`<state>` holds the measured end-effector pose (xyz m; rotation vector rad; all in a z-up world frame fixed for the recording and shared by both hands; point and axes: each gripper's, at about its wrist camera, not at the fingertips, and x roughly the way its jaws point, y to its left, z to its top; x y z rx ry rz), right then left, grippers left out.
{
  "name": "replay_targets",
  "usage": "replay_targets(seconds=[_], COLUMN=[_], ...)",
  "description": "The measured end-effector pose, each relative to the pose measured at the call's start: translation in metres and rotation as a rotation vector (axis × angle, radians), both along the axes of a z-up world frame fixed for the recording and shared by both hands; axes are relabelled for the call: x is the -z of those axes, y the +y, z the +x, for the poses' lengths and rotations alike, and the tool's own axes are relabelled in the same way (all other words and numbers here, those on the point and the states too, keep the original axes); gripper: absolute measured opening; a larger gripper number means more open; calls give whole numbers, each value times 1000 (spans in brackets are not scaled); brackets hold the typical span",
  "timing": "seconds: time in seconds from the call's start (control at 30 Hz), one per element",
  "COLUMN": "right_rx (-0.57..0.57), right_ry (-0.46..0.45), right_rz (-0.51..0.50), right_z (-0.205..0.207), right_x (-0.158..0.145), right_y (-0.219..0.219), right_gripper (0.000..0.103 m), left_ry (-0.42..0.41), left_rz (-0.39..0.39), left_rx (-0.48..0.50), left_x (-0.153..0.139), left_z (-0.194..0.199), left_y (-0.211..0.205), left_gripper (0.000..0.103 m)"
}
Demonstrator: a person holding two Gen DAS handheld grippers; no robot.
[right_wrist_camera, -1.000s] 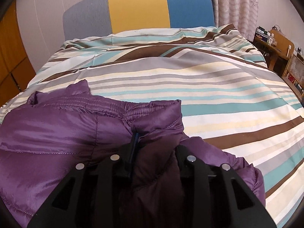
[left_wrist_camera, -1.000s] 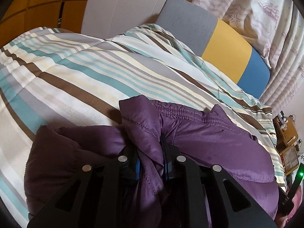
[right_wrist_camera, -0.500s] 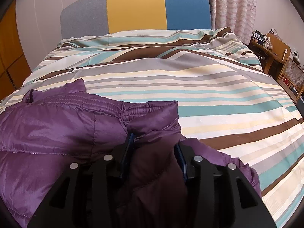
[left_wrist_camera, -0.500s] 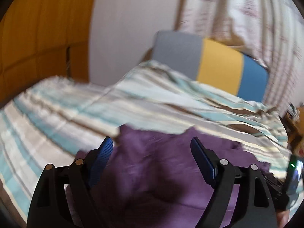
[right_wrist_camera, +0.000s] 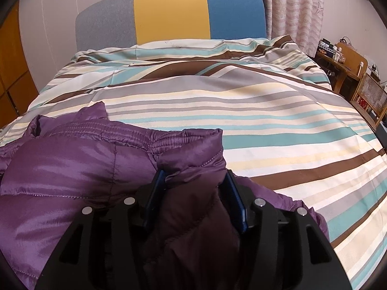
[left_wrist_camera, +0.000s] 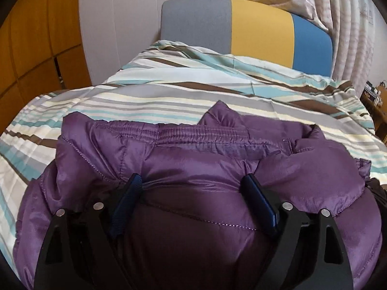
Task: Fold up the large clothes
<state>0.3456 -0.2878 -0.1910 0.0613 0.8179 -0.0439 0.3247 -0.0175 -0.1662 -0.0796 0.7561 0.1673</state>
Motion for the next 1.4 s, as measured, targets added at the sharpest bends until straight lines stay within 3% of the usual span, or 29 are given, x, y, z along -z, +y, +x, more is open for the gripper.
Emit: replay_targets(seconds=[0.13,0.2,0.23,0.47,0.57,0.7,0.87,1.2,1.3,1.4], right_rx=[1,12,8,-98,-187,-249,-211,-209,-208,-207], right_ry=[-3,-39,-74,-219,-196,-141,-67,-34,-35,-36], right_rz=[3,5,16,83,101,12,52,36,41,39], right_z=[-1,-8,-16,-65,-58,-40,-24,-14,-16,-17], right_x=[-1,-6,-13,-67,-74,-55,-18,-9,-10,-12], right_y=[0,-1,-1,35,74,113,112,115,113,112], right_gripper=[52,66,67,67,67,66,68,69,69,70], left_ry=[9,7,5,2,-5,-18,-29,17,-23,19], left_rz=[-28,-37,-42,-54,-72,-100,-118,-164,-93,-82], left_rx=[10,13,15,19,24,29,32,65,-22,-135], left_x=[4,4,3,3,2,1,1,-16,-29,-22], left_z=[1,0,-1,-3,-4,-6,-6,-16,-31,-35], left_y=[1,3,4,5,7,11,12,24,51,84], left_gripper=[89,90,90,91,92,93,94,97,97,97])
